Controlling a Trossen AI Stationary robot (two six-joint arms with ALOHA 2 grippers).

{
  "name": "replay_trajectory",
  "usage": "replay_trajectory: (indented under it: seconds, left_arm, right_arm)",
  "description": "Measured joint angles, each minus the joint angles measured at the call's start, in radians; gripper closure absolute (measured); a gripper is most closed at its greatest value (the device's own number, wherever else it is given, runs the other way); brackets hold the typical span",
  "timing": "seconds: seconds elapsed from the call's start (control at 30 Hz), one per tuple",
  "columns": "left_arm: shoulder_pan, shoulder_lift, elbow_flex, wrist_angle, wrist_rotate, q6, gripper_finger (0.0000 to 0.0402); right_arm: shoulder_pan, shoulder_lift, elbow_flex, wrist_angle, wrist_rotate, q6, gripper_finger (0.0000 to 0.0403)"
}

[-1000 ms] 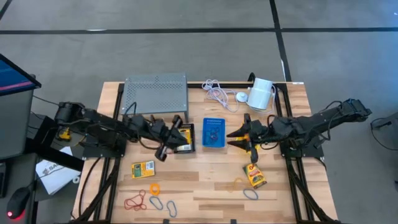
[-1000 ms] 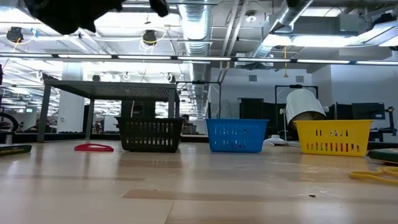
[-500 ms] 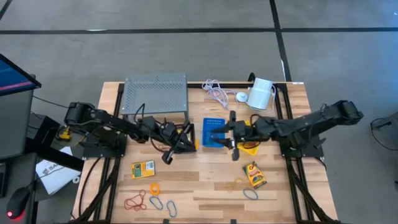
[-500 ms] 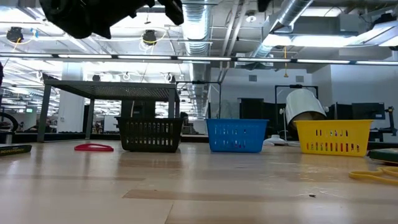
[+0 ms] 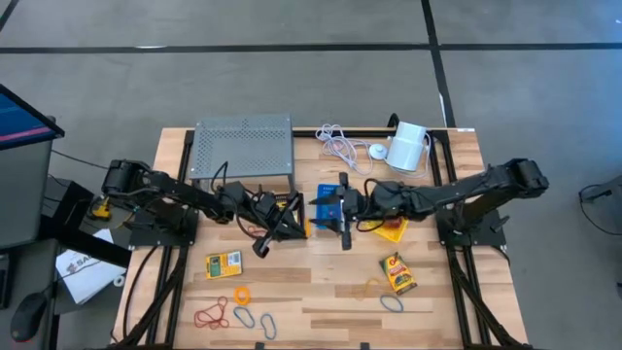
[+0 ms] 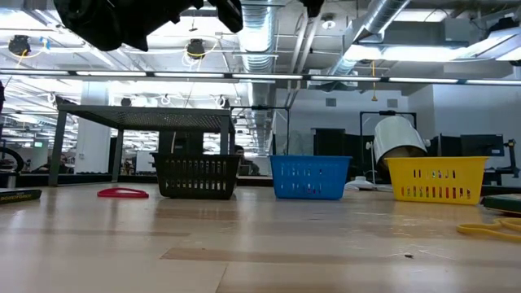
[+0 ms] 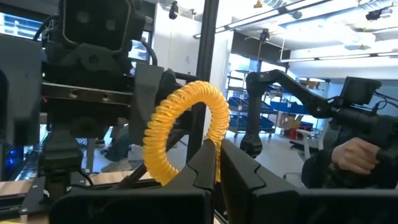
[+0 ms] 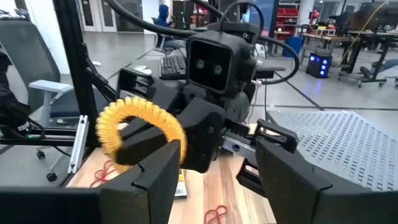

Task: Pick & Place Office Desk Supplies
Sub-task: Put the yellow stretchable key holder into the yellow basket

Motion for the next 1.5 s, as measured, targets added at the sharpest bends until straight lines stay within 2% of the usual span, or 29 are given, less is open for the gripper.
replay_trajectory:
  seconds: [0.3, 0.5, 0.77, 0.97, 1.17, 1.27, 1.4, 1.5]
  left_arm:
    - [0.000, 0.000, 0.000, -0.003, 0.007, 0.001, 0.0400]
    - [0.000, 0.000, 0.000, -0.003, 0.011, 0.003, 0.0399]
    - [0.000, 0.000, 0.000, -0.004, 0.014, 0.003, 0.0399]
    - [0.000, 0.000, 0.000, -0.004, 0.014, 0.003, 0.0399]
    - [0.000, 0.000, 0.000, -0.004, 0.013, 0.003, 0.0400]
    - [0.000, 0.000, 0.000, -0.004, 0.013, 0.003, 0.0398]
    - [0.000, -0.001, 0.000, -0.004, 0.013, 0.004, 0.0399]
    - [0.000, -0.001, 0.000, -0.004, 0.013, 0.003, 0.0397]
  right_arm:
    - [0.009, 0.004, 0.016, -0.002, -0.008, 0.001, 0.0215]
    - [0.011, 0.002, 0.016, -0.002, -0.081, 0.033, 0.0218]
    - [0.010, 0.005, 0.016, 0.006, -0.084, 0.037, 0.0209]
    - [0.010, 0.009, 0.015, 0.010, -0.084, 0.037, 0.0223]
    - [0.010, 0.009, 0.015, 0.018, -0.084, 0.037, 0.0262]
    - [0.010, 0.009, 0.015, 0.018, -0.084, 0.037, 0.0302]
    - [0.010, 0.009, 0.015, 0.018, -0.084, 0.031, 0.0382]
    - [0.012, 0.009, 0.015, 0.018, -0.084, 0.022, 0.0393]
